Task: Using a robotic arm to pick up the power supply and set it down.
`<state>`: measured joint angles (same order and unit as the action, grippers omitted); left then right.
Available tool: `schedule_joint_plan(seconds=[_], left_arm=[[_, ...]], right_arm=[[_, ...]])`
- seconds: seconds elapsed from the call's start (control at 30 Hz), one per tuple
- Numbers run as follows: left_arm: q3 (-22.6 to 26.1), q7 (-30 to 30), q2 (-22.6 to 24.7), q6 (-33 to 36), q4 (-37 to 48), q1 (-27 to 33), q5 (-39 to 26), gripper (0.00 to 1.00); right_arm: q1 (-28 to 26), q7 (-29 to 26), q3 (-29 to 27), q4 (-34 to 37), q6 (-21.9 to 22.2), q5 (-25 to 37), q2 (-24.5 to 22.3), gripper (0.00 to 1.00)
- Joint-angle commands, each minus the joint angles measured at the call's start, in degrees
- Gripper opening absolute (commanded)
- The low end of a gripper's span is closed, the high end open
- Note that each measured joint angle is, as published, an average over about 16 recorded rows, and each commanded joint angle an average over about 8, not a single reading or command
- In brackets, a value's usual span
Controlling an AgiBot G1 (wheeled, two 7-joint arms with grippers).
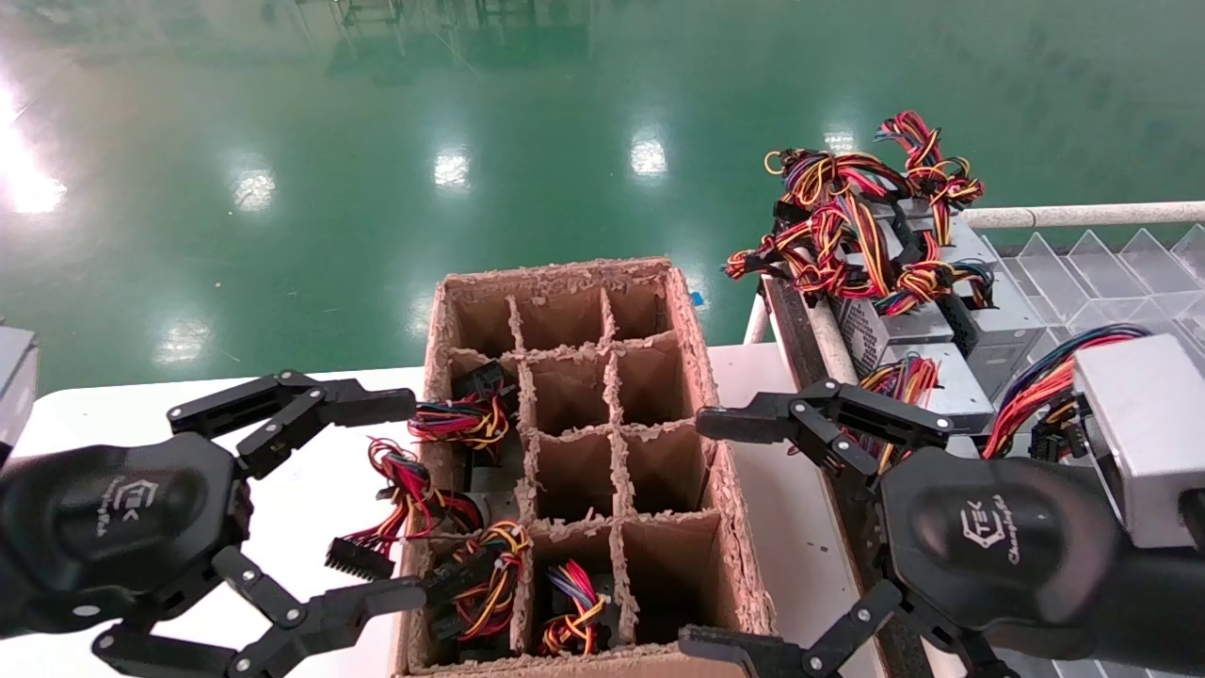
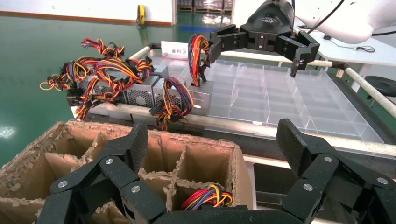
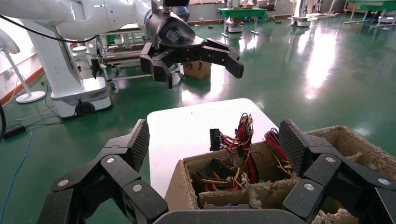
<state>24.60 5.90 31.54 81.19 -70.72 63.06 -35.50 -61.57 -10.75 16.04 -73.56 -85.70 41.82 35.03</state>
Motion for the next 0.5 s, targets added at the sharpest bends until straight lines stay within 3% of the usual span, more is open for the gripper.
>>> schedule_joint_plan(seconds=[0.03,0.5], left_arm=[[0.0,0.0,0.0,0.0,0.0,0.0,0.0,1.0],[0.0,0.0,0.0,0.0,0.0,0.0,0.0,1.0]], right_arm=[[0.0,0.0,0.0,0.0,0.0,0.0,0.0,1.0],[0.1,0.0,-0.1,0.0,0.1,0.1,0.0,1.0]])
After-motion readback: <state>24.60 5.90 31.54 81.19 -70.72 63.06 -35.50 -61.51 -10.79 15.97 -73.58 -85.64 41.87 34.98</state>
